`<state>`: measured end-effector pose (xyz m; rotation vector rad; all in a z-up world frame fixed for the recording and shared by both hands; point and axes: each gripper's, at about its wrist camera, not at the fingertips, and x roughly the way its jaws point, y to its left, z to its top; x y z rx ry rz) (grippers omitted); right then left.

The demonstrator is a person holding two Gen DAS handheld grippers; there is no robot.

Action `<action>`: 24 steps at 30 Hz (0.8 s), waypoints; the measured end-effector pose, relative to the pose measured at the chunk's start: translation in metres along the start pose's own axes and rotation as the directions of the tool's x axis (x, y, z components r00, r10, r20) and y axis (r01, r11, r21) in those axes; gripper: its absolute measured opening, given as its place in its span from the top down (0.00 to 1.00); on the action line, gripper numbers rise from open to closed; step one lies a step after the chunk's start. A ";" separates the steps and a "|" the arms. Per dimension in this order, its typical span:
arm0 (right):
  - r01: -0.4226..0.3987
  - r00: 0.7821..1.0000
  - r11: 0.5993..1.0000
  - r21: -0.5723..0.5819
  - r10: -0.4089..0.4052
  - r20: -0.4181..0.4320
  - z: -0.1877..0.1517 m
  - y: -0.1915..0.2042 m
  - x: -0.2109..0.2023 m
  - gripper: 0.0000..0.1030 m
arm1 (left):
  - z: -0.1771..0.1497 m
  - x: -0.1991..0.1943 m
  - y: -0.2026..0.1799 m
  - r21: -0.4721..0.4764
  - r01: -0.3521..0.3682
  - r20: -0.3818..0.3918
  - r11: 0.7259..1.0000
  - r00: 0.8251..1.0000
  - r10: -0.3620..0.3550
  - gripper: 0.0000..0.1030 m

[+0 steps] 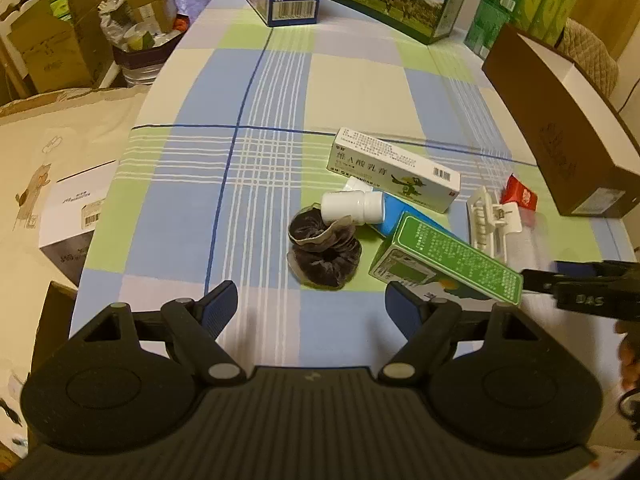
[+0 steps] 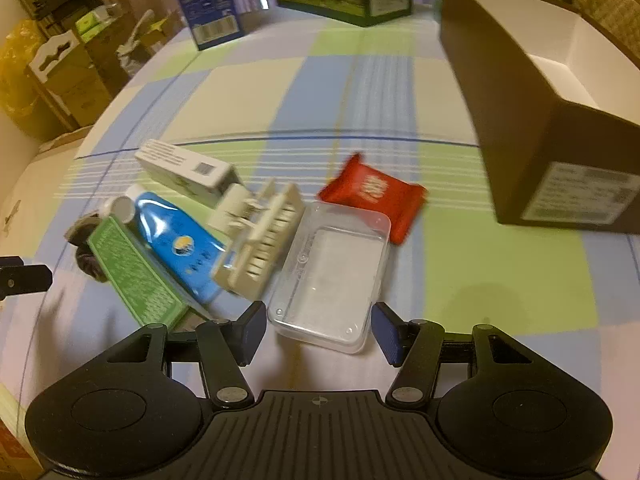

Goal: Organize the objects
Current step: 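Grasp the brown scrunchie with the left tool while the right tool grasps the clear container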

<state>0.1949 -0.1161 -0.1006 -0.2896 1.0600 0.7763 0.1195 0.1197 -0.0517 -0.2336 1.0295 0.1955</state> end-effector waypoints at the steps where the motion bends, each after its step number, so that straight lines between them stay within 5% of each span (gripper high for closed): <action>1: 0.001 1.000 1.000 0.008 -0.001 -0.003 -0.001 -0.005 -0.002 0.47 | 0.001 0.003 0.000 0.007 0.000 0.000 1.000 1.000 0.000 0.25; 17: 0.060 0.998 0.984 0.168 -0.057 -0.020 -0.021 -0.058 -0.032 0.46 | 0.024 0.059 -0.001 0.156 0.060 0.005 0.986 0.998 -0.062 0.32; 24: 0.081 0.997 0.980 0.179 -0.078 -0.024 -0.021 -0.056 -0.032 0.43 | 0.022 0.073 -0.005 0.215 0.090 -0.014 0.972 0.996 -0.089 0.60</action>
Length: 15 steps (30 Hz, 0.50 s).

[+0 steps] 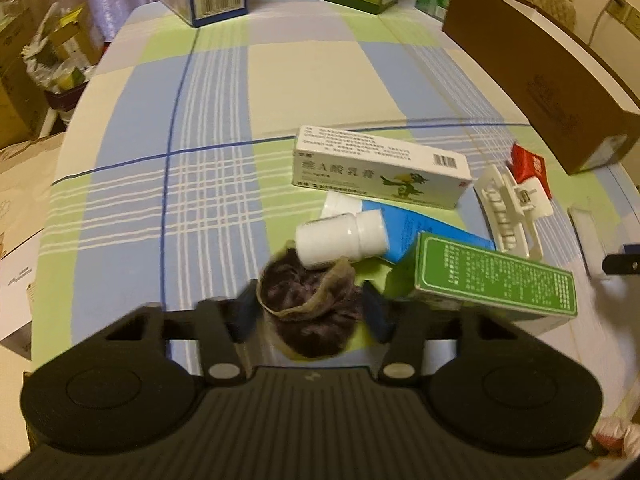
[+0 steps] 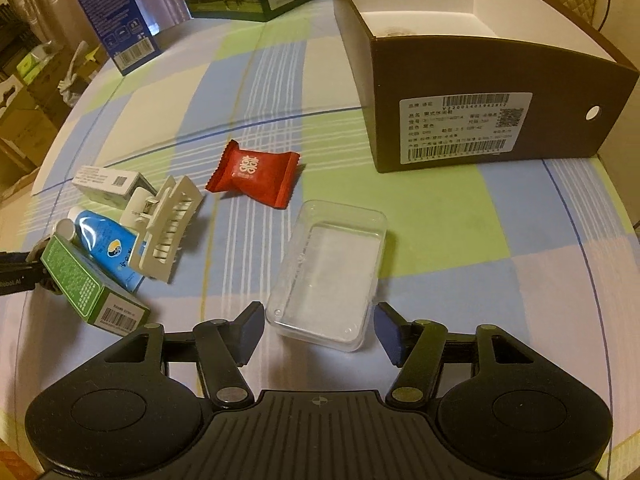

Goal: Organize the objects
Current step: 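Grasp the brown scrunchie with the left tool while the right tool grasps the clear container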

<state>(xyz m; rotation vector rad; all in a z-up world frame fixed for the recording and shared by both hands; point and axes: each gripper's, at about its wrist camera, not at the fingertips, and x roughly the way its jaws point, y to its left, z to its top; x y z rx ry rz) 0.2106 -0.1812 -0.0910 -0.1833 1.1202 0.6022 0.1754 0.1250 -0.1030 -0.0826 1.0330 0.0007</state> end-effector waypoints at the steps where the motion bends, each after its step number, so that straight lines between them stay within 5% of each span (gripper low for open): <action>1: 0.001 1.000 1.000 0.001 -0.001 0.001 0.000 0.000 0.000 0.43 | -0.001 -0.001 -0.001 0.008 -0.002 0.005 1.000 1.000 0.002 0.62; 6: 0.008 1.000 1.000 -0.003 -0.008 0.004 0.003 0.003 -0.001 0.41 | -0.009 -0.010 -0.005 0.045 0.010 0.005 0.999 1.000 -0.010 0.73; 15: 0.021 1.000 1.000 0.017 -0.021 -0.005 0.005 0.004 0.004 0.31 | -0.037 -0.034 -0.001 0.072 -0.004 -0.042 0.997 0.999 0.007 0.75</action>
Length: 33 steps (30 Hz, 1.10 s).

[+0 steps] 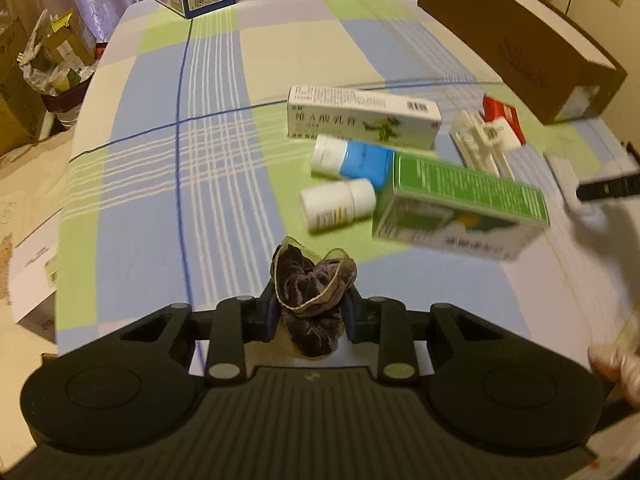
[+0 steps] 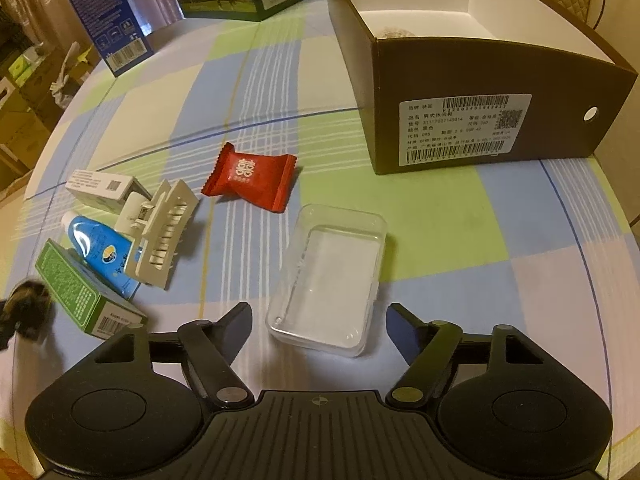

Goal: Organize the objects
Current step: 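Grasp the brown scrunchie with the left tool while the right tool grasps the clear container, then carry scrunchie and clear container over the brown box, release the scrunchie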

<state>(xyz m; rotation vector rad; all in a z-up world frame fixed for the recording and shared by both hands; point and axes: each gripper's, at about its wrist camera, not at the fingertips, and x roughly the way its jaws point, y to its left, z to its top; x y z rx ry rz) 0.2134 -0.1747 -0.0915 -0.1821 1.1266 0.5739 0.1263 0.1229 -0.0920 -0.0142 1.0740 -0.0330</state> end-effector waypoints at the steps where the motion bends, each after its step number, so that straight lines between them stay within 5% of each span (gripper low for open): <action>1: 0.000 1.000 1.000 0.007 0.000 0.001 0.001 0.000 0.001 0.31 | -0.002 -0.002 0.001 0.000 -0.005 -0.002 1.000 1.000 0.005 0.75; 11: 0.045 0.999 0.999 0.009 -0.045 0.020 0.007 0.001 0.015 0.31 | -0.014 -0.016 0.009 -0.059 -0.051 0.013 0.997 0.999 0.052 0.75; 14: 0.044 0.999 0.999 -0.004 -0.044 0.028 0.008 0.002 0.018 0.43 | -0.015 -0.018 0.009 -0.075 -0.065 0.013 0.995 0.998 0.066 0.75; 18: 0.042 0.998 0.999 -0.035 -0.040 0.040 0.004 0.003 0.015 0.46 | -0.015 -0.022 0.006 -0.086 -0.076 0.019 0.993 0.997 0.078 0.75; 33: -0.106 0.990 0.993 -0.046 0.110 0.087 -0.003 -0.025 -0.046 0.46 | 0.024 -0.074 -0.048 -0.075 -0.070 0.162 0.995 0.983 0.081 0.75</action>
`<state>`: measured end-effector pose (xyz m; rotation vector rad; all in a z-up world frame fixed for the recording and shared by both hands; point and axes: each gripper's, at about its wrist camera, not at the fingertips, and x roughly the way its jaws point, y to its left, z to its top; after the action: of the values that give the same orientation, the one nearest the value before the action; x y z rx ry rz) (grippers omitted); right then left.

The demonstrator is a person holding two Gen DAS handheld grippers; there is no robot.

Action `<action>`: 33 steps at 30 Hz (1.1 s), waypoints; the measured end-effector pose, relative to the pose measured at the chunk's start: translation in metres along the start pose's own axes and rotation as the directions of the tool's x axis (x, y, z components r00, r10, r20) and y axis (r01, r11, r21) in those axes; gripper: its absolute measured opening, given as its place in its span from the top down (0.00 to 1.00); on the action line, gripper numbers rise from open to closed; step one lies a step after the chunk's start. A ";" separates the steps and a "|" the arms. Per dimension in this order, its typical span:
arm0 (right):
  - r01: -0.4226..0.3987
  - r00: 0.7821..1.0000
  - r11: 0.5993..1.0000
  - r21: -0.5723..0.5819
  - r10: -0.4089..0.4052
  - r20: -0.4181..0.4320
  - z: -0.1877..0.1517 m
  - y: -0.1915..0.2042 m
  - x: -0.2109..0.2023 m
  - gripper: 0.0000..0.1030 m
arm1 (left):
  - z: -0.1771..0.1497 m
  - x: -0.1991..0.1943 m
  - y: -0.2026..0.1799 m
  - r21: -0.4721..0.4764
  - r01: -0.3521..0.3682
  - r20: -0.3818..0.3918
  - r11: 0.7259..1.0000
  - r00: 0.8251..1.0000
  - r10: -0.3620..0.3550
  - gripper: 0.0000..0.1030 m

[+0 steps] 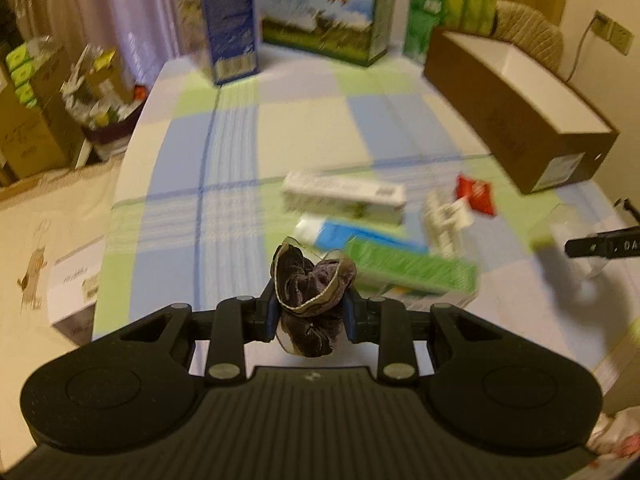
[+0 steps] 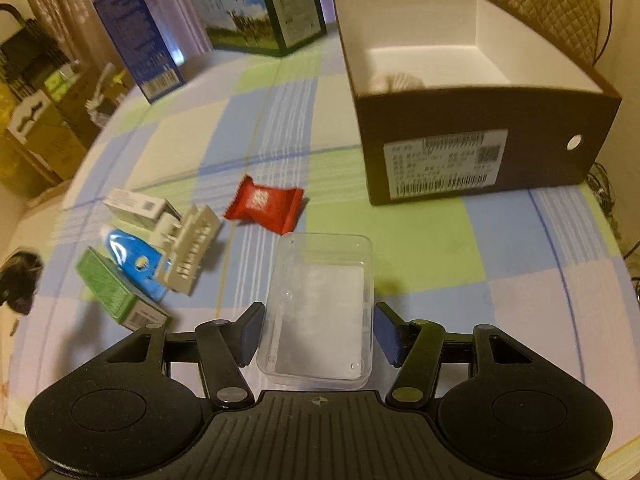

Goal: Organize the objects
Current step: 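Carry scrunchie and clear container over the brown box, release the scrunchie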

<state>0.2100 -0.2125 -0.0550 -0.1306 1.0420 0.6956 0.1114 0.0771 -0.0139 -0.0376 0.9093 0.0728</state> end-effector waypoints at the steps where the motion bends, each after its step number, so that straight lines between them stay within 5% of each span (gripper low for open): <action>1: -0.008 1.000 1.000 -0.002 0.008 0.008 0.002 -0.002 -0.005 0.46 | 0.005 -0.002 -0.008 0.007 0.007 0.010 1.000 1.000 -0.007 0.75; 33: -0.137 0.975 0.990 -0.031 0.141 0.172 0.060 -0.138 -0.099 0.46 | 0.120 0.017 -0.249 0.183 0.183 0.112 0.966 0.972 -0.205 0.75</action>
<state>0.3046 -0.3421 0.0279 -0.0129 0.8830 0.8291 0.2360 -0.1628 0.0467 0.0375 0.7742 -0.1845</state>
